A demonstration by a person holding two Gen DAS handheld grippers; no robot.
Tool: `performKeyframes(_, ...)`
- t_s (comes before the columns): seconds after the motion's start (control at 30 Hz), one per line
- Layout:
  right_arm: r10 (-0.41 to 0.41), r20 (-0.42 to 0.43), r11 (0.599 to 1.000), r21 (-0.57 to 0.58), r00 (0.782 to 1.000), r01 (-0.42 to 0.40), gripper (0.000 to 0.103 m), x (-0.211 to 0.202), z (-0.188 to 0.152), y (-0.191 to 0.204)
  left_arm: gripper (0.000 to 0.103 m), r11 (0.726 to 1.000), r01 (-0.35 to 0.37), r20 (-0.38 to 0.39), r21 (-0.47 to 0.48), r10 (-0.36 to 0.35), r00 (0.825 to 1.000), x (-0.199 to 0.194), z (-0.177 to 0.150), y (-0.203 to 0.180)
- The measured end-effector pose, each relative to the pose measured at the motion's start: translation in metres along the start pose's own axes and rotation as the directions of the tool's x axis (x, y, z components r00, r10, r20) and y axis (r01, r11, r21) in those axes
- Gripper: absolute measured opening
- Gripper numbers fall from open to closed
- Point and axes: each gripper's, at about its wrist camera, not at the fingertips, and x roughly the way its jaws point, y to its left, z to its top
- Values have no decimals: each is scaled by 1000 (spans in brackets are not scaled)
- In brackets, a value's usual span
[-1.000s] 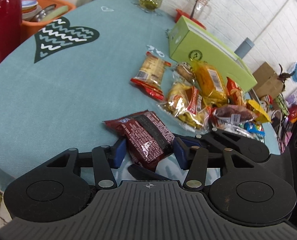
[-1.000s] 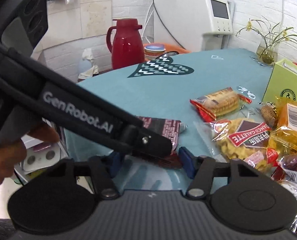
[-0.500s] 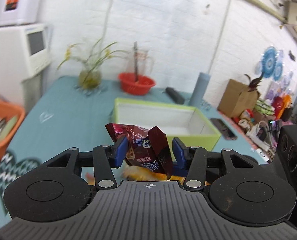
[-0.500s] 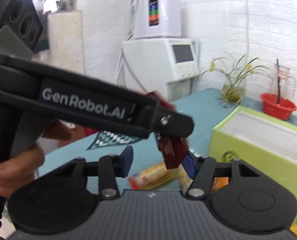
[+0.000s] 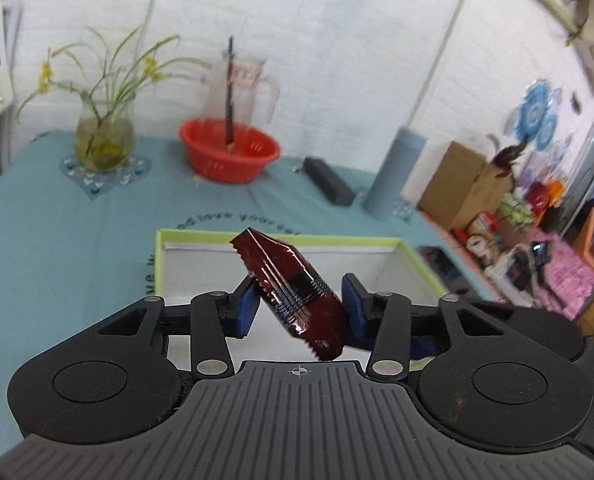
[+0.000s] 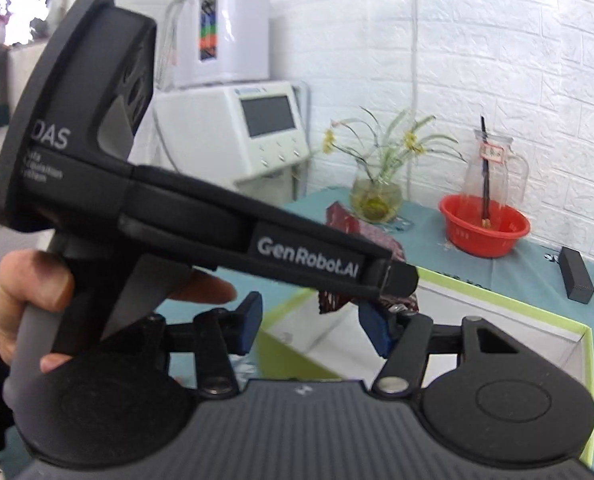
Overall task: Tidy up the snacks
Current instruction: 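Carry the chocolate pack into the green box and open the left gripper, then grasp the silver foil snack bag with the left gripper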
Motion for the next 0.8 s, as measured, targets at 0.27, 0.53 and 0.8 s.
performKeyframes(0.27, -34, 79, 992, 122, 996, 24, 103, -56, -36, -19, 72, 992, -119, 87, 36, 116, 989, -50, -34, 0)
performKeyframes(0.53, -104, 110, 964, 257, 988, 73, 103, -147, -94, 1, 75, 999, -21, 58, 25, 19, 998, -110, -100, -28)
performKeyframes(0.8, -94, 46, 960, 269, 995, 78, 103, -200, -145, 50, 75, 999, 34, -18, -11, -35, 999, -144, -167, -47)
